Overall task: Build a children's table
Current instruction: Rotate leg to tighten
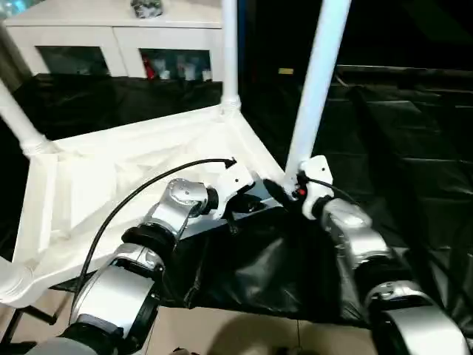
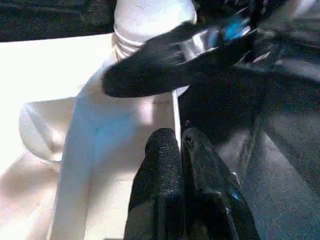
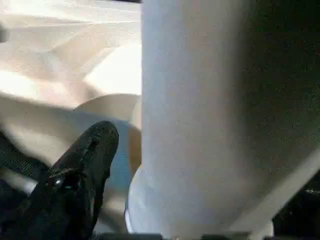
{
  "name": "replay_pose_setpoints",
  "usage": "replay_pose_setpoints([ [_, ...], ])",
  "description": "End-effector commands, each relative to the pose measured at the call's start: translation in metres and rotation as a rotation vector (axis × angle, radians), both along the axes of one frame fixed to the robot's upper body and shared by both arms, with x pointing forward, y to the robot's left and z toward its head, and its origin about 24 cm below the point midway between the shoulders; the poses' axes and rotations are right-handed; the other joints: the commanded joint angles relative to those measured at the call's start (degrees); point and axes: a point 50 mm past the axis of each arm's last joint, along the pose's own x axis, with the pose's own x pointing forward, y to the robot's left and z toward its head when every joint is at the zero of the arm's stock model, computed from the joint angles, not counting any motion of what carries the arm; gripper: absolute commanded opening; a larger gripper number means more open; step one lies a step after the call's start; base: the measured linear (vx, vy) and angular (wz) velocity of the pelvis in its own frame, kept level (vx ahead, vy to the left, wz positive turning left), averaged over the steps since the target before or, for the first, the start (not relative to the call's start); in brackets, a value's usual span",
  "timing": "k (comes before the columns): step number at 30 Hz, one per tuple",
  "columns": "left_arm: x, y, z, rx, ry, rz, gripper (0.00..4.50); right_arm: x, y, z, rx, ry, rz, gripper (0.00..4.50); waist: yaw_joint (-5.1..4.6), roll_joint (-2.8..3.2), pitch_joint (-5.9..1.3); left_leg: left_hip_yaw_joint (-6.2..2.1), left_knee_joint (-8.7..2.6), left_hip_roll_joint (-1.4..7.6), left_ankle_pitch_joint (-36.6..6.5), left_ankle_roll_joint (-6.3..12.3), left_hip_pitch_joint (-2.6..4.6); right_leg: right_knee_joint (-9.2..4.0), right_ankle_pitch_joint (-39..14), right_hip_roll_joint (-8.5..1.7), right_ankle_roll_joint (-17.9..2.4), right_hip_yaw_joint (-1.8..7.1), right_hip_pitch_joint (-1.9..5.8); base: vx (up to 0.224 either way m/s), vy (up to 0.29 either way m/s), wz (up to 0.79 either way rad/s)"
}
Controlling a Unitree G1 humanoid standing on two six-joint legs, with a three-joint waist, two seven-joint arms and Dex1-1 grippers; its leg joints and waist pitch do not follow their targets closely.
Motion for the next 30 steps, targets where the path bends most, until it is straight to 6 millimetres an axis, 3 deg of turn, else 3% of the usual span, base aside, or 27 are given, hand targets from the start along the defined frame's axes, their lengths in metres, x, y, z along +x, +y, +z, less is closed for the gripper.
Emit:
replay_pose_setpoints([
  [1, -0.004, -0.006, 0.005, -0.003, -0.023, -0.117, 0.00, -0.005, 0.006, -0.001, -0.019, 0.013, 0.118, 3.97, 0.51, -0.66, -4.25, -0.41, -3.77, 1.31, -16.7, 5.21, 0.91, -3.72, -14.1, -2.42, -14.2, 1.56, 2.96, 0.000, 0.000, 0.00],
  [2, -0.005, 0.000, 0.006, 0.006, -0.016, -0.150, 0.00, -0.012, 0.001, 0.002, -0.011, 0.012, 0.225, 3.97, 0.65, -0.63, -4.30, -0.34, -3.68, 1.32, -15.8, 5.71, 0.86, -3.51, -12.6, -2.40, -14.8, 1.55, 3.09, 0.000, 0.000, 0.00],
  [6, -0.007, 0.008, 0.008, 0.006, 0.006, -0.199, 0.00, -0.021, -0.005, 0.005, 0.004, 0.030, 0.366, 3.97, 1.85, -0.73, -4.44, -0.26, -3.53, 1.54, -13.3, 7.02, 0.87, -3.15, -10.4, -2.54, -15.5, 1.61, 3.23, 0.000, 0.000, 0.00],
  [9, -0.010, 0.017, 0.007, 0.028, 0.035, -0.250, 0.00, -0.024, -0.009, 0.008, 0.019, 0.055, 0.441, 3.97, 2.10, -0.68, -4.22, -0.35, -3.74, 1.62, -14.8, 6.33, 1.04, -3.33, -12.9, -2.49, -15.3, 1.58, 3.16, 0.000, 0.000, 0.00],
  [11, -0.011, 0.021, 0.007, 0.043, 0.046, -0.274, 0.00, -0.026, -0.011, 0.009, 0.011, 0.074, 0.490, 3.62, 2.14, -0.71, -4.06, -0.40, -3.97, 1.71, -16.5, 5.13, 1.19, -3.57, -15.6, -2.54, -14.8, 1.63, 2.99, 0.000, 0.000, 0.00],
  [14, -0.012, 0.027, 0.007, 0.068, 0.059, -0.307, 0.00, -0.029, -0.013, 0.008, -0.022, 0.111, 0.553, 3.57, 2.32, -0.66, -3.96, -0.40, -4.08, 1.74, -17.8, 4.07, 1.38, -3.77, -17.6, -2.57, -14.3, 1.74, 2.82, 0.000, 0.000, 0.00],
  [15, -0.013, 0.028, 0.007, 0.070, 0.061, -0.312, 0.00, -0.030, -0.013, 0.008, -0.029, 0.116, 0.561, 3.28, 2.36, -0.66, -3.96, -0.43, -4.11, 1.75, -18.0, 3.93, 1.42, -3.80, -17.9, -2.58, -14.2, 1.72, 2.79, 0.000, 0.000, 0.00],
  [21, -0.014, 0.033, 0.009, 0.078, 0.074, -0.344, 0.00, -0.032, -0.012, 0.007, -0.041, 0.134, 0.600, 2.84, 2.50, -0.78, -4.04, -0.46, -4.12, 1.68, -17.1, 3.66, 1.27, -3.68, -17.4, -2.63, -13.9, 1.77, 2.90, 0.000, 0.000, 0.00],
  [25, -0.014, 0.034, 0.010, 0.078, 0.073, -0.341, 0.00, -0.033, -0.008, 0.008, -0.013, 0.132, 0.604, 2.75, 2.58, -0.76, -4.17, -0.43, -4.00, 1.68, -15.7, 4.07, 1.21, -3.41, -15.4, -2.61, -14.4, 1.75, 2.99, 0.000, 0.000, 0.00],
  [30, -0.010, 0.030, 0.009, 0.063, 0.052, -0.276, 0.00, -0.031, -0.005, 0.001, 0.016, 0.140, 0.500, 2.73, 2.57, -0.82, -4.05, -0.43, -4.07, 1.71, -16.3, 3.62, 1.25, -3.55, -17.1, -2.64, -13.9, 1.73, 2.85, 0.000, 0.000, 0.00],
])
